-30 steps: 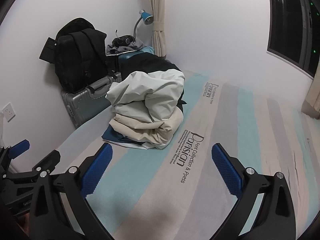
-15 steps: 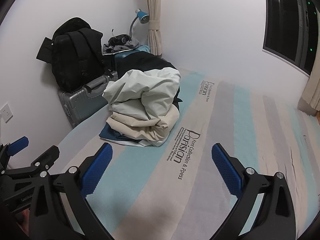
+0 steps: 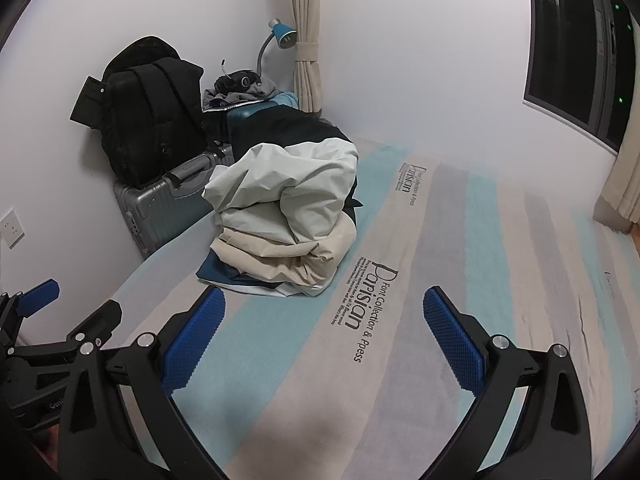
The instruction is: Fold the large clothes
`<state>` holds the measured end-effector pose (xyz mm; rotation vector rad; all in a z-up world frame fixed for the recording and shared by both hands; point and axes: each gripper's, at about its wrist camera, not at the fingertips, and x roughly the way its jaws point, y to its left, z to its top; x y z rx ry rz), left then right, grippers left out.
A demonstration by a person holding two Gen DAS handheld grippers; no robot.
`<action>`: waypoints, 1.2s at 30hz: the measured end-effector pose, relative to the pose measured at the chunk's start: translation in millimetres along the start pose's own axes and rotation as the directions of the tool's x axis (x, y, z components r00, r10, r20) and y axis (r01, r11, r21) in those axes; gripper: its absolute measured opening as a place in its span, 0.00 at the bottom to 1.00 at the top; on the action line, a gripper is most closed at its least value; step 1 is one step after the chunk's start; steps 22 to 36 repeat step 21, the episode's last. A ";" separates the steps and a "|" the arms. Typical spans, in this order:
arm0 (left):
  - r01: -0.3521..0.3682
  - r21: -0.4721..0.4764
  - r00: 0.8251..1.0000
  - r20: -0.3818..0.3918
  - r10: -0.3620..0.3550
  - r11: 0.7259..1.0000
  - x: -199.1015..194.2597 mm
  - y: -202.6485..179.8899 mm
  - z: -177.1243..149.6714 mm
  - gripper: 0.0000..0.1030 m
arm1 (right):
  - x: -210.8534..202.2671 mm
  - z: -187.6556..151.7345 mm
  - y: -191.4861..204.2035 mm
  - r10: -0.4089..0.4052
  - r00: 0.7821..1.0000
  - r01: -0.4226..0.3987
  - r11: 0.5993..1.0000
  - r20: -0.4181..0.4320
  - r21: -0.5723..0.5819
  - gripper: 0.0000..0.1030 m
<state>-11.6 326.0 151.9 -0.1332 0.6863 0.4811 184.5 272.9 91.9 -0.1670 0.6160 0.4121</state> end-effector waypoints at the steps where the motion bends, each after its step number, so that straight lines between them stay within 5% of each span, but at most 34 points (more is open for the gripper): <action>1: 0.000 0.001 1.000 0.000 0.000 1.000 0.3 -0.4 0.6 0.94 | 0.4 -0.1 0.0 -0.002 1.000 0.002 1.000 -0.003 -0.002 0.93; 36: 0.052 0.015 0.999 0.000 -0.052 0.999 -0.4 0.1 6.2 0.94 | -0.2 -1.9 -0.7 -0.017 0.999 0.017 1.000 -0.032 -0.009 0.93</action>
